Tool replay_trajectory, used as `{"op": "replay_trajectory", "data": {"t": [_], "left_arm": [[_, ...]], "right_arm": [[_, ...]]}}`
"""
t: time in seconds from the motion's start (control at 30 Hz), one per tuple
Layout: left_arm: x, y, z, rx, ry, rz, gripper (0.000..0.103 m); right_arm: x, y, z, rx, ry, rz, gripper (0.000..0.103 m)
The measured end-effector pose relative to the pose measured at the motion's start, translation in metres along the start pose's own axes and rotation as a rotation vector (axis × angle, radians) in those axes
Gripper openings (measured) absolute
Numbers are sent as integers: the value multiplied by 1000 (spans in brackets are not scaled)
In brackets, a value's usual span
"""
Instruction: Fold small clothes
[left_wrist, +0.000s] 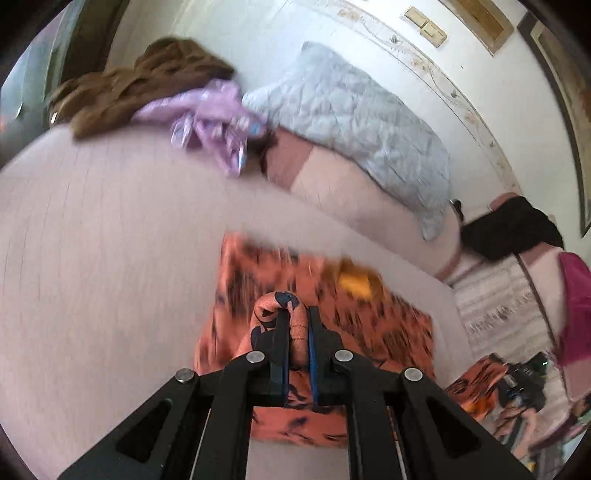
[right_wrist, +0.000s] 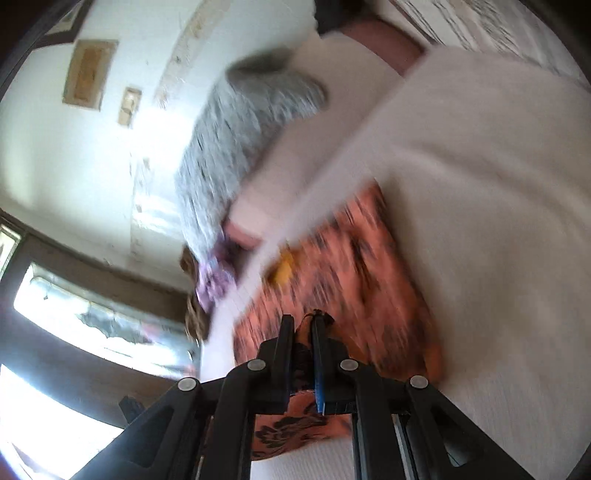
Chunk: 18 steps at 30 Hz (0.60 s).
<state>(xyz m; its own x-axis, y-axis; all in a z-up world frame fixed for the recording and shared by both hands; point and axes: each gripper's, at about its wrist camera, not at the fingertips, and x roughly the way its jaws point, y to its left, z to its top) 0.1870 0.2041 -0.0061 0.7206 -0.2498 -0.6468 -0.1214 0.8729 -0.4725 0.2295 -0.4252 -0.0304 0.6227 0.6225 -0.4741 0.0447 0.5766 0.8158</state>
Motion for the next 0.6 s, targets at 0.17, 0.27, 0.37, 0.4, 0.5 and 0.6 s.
{"op": "replay_trajectory", "data": {"t": [0.17,0.27,0.37,0.4,0.5,0.6], "left_arm": [[97,20,26,7,42,128,43],[120,48,22,-41,81,236,52],[100,66,13,-71,62,199,54],[91,68,8,-57,57,185,54],[73,63,-20,11,79,133,65],[86,49,-53,99,159,108,70]], "right_arm": [[74,-20,69,82,-74,-49,75],[114,-46,66,101,-29,-195,88],[108,-48,48,40,-22,-214,88],[103,-45,42,-1,-12,-225,88],[93,-37,18,-126,37,-267,88],[100,-29,-3,-214,118,-277,87]]}}
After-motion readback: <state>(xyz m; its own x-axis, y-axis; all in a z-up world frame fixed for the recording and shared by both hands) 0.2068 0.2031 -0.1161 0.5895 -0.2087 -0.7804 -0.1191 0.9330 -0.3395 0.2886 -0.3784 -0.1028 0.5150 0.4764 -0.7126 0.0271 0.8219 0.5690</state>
